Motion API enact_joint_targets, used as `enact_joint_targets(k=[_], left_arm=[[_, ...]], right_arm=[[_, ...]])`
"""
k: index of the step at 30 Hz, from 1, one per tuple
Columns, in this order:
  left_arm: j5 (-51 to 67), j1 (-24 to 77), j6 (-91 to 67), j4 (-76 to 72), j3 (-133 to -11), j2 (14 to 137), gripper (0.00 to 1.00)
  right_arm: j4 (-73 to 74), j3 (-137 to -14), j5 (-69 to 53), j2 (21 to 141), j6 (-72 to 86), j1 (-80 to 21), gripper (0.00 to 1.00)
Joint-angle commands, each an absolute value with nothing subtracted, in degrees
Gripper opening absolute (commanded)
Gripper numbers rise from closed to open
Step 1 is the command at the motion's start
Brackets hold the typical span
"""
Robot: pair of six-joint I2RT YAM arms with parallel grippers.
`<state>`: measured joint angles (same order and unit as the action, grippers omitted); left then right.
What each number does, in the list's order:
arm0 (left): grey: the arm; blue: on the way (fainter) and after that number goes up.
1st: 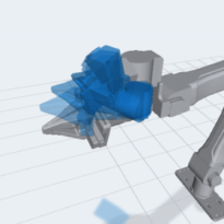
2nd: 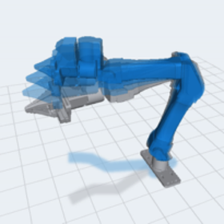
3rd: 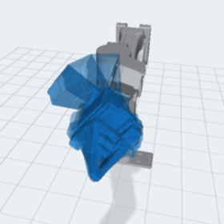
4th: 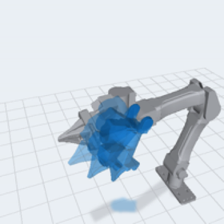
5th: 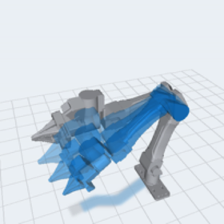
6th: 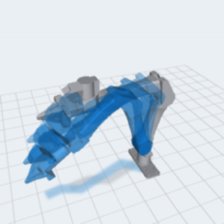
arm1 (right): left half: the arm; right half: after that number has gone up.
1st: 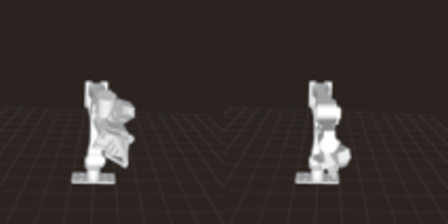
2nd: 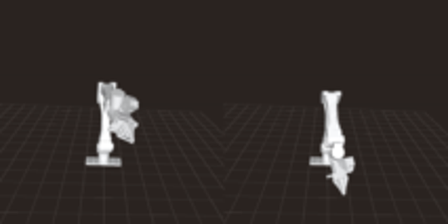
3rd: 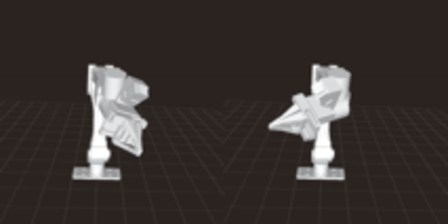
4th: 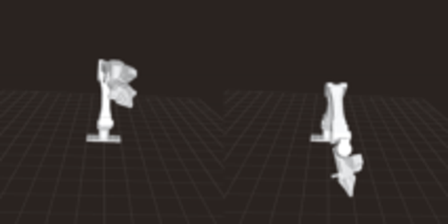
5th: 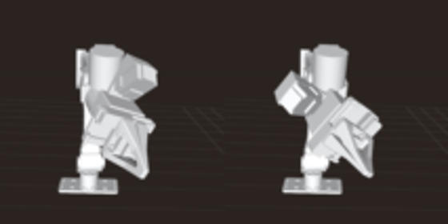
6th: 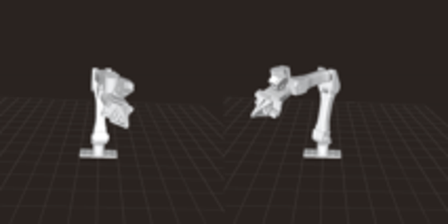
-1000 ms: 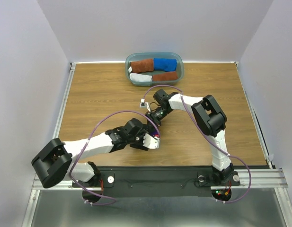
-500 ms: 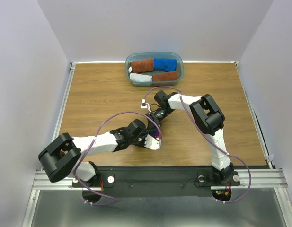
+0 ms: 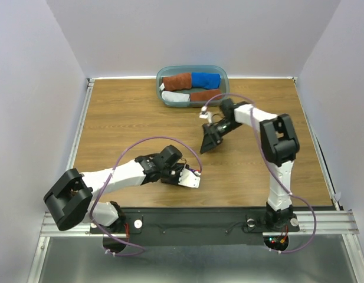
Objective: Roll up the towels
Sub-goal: Place the rolled towel into the container
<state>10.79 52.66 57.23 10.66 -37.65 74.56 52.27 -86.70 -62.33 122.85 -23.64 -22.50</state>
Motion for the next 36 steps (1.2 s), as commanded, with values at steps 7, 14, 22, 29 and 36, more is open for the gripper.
enact_joint_targets(k=[7, 14, 22, 29, 36], left_arm=[[17.31, 42.56, 54.67, 27.25, -63.34, 79.27, 0.0], [17.67, 33.06, 56.95, 26.64, -92.07, 95.78, 0.0], [10.55, 25.05, 56.43, 5.3, -116.09, 115.74, 0.0], [9.58, 23.38, 58.36, -16.93, -119.61, 128.82, 0.0], [15.11, 23.73, 60.99, -19.42, -121.38, 135.88, 0.0]], right_arm=[[64.95, -92.11, -59.85, 110.84, -30.76, -6.16, 1.0], [67.24, -88.25, -58.89, 105.56, -33.31, -2.02, 1.0], [66.97, -84.55, -59.94, 104.06, -34.19, -1.5, 1.0], [66.88, -81.31, -60.21, 103.89, -35.51, -1.23, 1.0], [66.8, -79.37, -59.68, 105.03, -36.56, -0.88, 1.0]])
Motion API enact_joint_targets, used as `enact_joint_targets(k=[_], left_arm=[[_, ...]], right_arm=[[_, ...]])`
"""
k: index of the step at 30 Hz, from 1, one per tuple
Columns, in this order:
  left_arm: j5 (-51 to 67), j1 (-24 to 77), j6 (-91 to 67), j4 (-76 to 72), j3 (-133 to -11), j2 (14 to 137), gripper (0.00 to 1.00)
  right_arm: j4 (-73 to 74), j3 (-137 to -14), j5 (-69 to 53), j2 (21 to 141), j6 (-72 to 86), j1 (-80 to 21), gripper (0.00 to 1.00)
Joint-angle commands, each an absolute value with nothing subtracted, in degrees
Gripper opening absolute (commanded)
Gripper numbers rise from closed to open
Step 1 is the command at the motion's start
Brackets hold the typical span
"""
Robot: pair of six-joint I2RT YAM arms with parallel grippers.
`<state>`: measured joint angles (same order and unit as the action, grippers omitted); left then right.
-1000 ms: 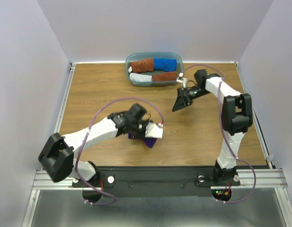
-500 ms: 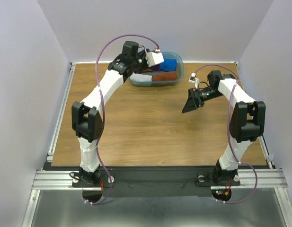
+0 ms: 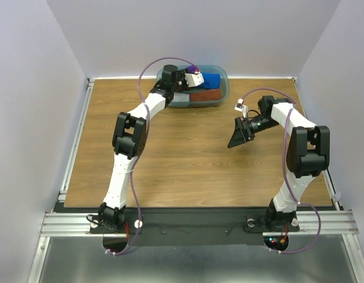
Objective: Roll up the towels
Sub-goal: Place the rolled towel into the container
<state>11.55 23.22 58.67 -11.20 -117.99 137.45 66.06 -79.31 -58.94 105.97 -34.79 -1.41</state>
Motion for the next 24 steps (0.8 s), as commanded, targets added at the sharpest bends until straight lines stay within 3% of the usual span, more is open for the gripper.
enact_joint_targets(k=[1, 9, 24], left_arm=[[16.77, 23.73, 61.78, -19.42, -119.81, 136.14, 0.0], [21.35, 23.73, 67.5, -11.18, -117.51, 138.16, 0.0], [21.62, 23.82, 74.0, 2.9, -126.04, 145.46, 0.0]], right_arm=[[66.8, -79.45, -59.68, 105.2, -36.65, -0.7, 1.0], [66.88, -79.89, -60.03, 107.23, -37.09, -0.62, 1.0], [66.97, -79.36, -60.64, 108.37, -37.27, -0.61, 1.0]])
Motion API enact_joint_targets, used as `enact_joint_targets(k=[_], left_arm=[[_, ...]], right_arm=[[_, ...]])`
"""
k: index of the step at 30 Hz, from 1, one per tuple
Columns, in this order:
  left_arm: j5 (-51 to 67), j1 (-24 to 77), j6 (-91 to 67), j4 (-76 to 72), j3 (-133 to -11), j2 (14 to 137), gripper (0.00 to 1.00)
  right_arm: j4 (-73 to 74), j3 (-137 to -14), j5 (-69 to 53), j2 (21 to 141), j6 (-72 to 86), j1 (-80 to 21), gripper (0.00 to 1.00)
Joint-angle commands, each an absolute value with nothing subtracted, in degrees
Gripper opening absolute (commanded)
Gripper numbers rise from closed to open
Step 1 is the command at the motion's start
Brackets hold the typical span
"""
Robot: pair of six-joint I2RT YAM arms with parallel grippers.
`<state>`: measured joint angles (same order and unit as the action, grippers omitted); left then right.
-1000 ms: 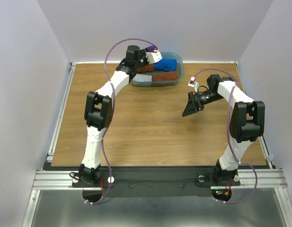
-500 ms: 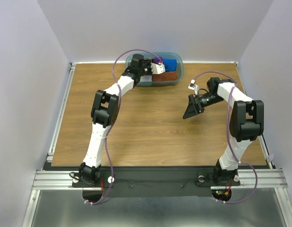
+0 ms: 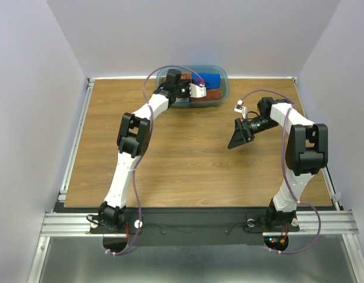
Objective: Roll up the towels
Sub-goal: Place the rolled towel into the container
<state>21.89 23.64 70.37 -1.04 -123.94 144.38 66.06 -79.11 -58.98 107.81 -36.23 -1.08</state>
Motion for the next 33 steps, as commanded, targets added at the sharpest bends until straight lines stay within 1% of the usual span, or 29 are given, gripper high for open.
enact_joint_targets(k=[1, 4, 6, 8, 9, 14, 16, 18, 20, 21, 22, 24, 25, 33], left_arm=[[21.1, 23.73, 74.26, 2.99, -126.21, 145.63, 0.0], [20.92, 23.73, 76.55, 2.99, -125.34, 146.25, 0.02], [21.7, 23.73, 77.43, 2.99, -125.07, 146.25, 0.07], [22.06, 23.82, 77.26, 2.99, -125.24, 146.25, 0.08], [22.32, 23.82, 77.08, 3.08, -125.33, 146.25, 0.11], [22.5, 23.82, 75.59, 3.25, -125.16, 143.98, 0.36], [22.68, 23.82, 75.15, 3.51, -124.72, 142.92, 0.39], [23.03, 23.91, 75.23, 4.56, -123.93, 141.16, 0.46], [23.2, 23.91, 75.58, 5.01, -122.44, 139.49, 0.58], [23.03, 23.99, 75.85, 5.79, -122.0, 139.13, 0.62], [22.68, 23.99, 76.11, 6.15, -121.47, 138.78, 0.72], [22.24, 24.08, 76.46, 7.29, -121.29, 138.08, 0.74], [22.15, 24.08, 76.29, 7.47, -121.29, 137.55, 0.77], [22.67, 24.08, 75.76, 7.91, -123.13, 135.71, 0.8]], right_arm=[[66.97, -79.54, -60.73, 108.46, -37.18, -0.62, 1.0], [67.06, -79.8, -60.82, 108.72, -37.09, -0.53, 1.0], [67.15, -79.89, -60.82, 108.9, -37.0, -0.53, 1.0], [67.24, -79.89, -60.99, 108.81, -37.09, -0.62, 1.0], [67.32, -79.81, -61.0, 108.72, -37.0, -0.62, 1.0], [67.5, -79.89, -60.91, 108.11, -37.0, -0.53, 1.0], [67.5, -80.07, -61.0, 108.11, -37.0, -0.53, 1.0], [67.59, -80.16, -61.35, 108.19, -37.0, -0.53, 1.0], [67.59, -80.33, -61.87, 108.19, -37.0, -0.62, 1.0], [67.59, -80.42, -62.05, 108.19, -36.91, -0.62, 1.0], [67.59, -80.51, -62.22, 108.19, -36.91, -0.62, 1.0], [67.67, -80.68, -62.31, 107.84, -37.0, -0.53, 1.0], [67.68, -80.68, -62.4, 107.75, -37.0, -0.61, 1.0], [67.68, -80.07, -63.19, 107.58, -37.35, -0.53, 1.0]])
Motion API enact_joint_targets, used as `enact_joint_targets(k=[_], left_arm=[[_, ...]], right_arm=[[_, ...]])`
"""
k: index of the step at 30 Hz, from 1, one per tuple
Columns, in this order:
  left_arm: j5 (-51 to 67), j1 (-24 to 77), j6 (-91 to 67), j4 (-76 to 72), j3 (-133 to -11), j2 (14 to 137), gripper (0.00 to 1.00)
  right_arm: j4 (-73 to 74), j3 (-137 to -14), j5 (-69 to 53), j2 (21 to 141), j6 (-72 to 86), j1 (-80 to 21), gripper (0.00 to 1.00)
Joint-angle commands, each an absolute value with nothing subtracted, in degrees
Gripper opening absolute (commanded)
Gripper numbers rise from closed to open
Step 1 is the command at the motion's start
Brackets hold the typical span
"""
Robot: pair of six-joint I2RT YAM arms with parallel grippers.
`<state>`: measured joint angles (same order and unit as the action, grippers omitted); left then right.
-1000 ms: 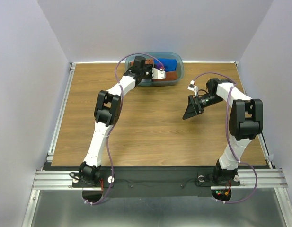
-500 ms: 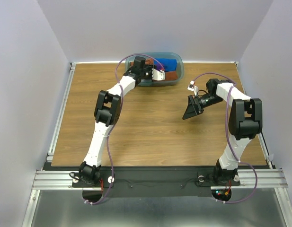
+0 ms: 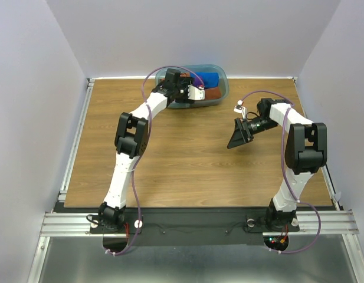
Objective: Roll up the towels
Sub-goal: Place the rolled towel into the container
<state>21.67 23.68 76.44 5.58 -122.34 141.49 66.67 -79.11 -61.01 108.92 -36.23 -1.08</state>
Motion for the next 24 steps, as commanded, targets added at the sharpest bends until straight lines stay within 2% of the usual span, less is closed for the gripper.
enact_joint_targets(k=[1, 10, 14, 19, 20, 23, 24], left_arm=[[22.68, 24.08, 75.67, 7.82, -123.4, 135.62, 0.8], [24.69, 24.35, 75.24, 8.61, -123.93, 132.02, 0.79], [27.41, 24.08, 71.47, 8.26, -124.36, 129.91, 0.71], [27.08, 24.08, 57.45, 3.62, -128.49, 131.48, 0.36], [25.77, 24.17, 54.87, 1.52, -130.5, 133.05, 0.26], [22.6, 24.17, 42.14, -1.48, -134.55, 135.69, 0.18], [21.63, 24.17, 38.36, -3.32, -135.34, 137.36, 0.09]], right_arm=[[67.76, -80.07, -63.28, 107.58, -37.35, -0.61, 1.0], [67.68, -79.98, -63.9, 106.7, -37.53, -0.62, 1.0], [67.76, -79.63, -64.68, 106.26, -37.71, -0.61, 1.0], [67.68, -78.84, -65.65, 106.26, -38.05, -0.53, 1.0], [67.68, -78.75, -65.74, 106.26, -38.14, -0.53, 1.0], [67.68, -78.4, -66.09, 106.43, -38.32, -0.61, 1.0], [67.76, -78.31, -66.18, 106.44, -38.32, -0.62, 1.0]])
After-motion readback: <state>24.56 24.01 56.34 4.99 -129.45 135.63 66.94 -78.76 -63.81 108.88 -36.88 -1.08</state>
